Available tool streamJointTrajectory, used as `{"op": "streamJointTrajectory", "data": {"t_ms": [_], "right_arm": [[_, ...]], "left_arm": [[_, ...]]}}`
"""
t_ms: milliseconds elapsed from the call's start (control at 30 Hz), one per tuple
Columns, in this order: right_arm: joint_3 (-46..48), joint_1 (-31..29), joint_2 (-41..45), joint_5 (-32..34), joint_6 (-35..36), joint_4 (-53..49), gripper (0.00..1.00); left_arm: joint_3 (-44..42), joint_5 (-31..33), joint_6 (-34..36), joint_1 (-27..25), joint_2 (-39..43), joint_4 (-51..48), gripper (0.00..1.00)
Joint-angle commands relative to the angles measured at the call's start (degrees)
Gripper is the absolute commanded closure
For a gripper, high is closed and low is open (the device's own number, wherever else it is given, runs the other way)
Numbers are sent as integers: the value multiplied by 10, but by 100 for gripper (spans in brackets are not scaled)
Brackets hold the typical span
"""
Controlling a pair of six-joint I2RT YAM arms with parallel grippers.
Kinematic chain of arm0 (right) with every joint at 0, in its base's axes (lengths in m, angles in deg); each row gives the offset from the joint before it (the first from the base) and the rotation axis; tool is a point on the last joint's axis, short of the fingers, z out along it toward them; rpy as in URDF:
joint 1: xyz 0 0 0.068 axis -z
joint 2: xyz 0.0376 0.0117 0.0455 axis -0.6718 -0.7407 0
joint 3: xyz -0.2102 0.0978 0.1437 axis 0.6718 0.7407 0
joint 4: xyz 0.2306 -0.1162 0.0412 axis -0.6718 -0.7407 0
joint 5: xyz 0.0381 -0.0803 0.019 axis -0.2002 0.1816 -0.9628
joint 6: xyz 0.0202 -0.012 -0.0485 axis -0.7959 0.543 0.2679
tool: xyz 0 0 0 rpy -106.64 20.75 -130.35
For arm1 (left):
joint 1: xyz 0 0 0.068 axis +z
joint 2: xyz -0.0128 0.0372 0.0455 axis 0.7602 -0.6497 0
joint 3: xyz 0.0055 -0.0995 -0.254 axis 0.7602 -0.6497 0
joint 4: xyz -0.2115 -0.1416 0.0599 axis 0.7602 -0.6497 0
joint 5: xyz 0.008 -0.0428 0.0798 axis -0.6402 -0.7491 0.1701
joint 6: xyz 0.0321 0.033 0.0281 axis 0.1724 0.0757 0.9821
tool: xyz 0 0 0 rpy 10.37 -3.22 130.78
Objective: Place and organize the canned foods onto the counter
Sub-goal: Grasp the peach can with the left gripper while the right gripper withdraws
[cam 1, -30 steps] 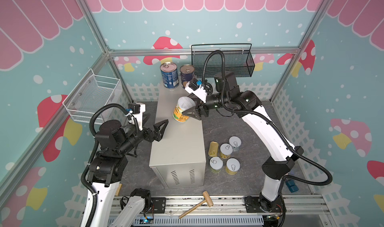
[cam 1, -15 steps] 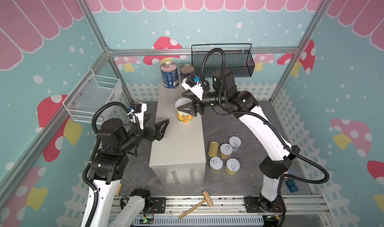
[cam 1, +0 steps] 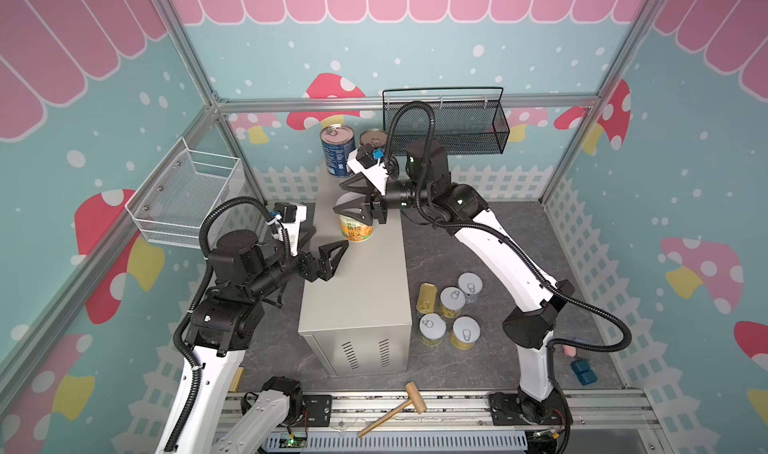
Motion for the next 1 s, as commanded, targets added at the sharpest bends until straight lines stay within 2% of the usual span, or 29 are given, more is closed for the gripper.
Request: {"op": "streamJointTrajectory", "data": {"t_ms": [0,200,333,500,600,833,967], "right_arm": [[-26,-10,-27,-24,-38,21,31],[-21,-10,19,32,-60,66,12],[22,-9,67,129,-66,67,6],[145,-4,167,260,-70,90,4],[229,-1,222,308,-66,113,4],[435,6,344,348,-48,175,3],[516,7,386,361,-41,191,3]], "left_arm": [[21,27,2,-23,-10,14,1],[36,89,2,-53,-34,28,1],[46,123,2,-65,-47,41,1],[62,134,3,-70,-72,57,1],[74,132,4,-73,-90,67,1],[103,124,12,-79,-125,79,2],[116,120,13,-78,-143,79,16]]}}
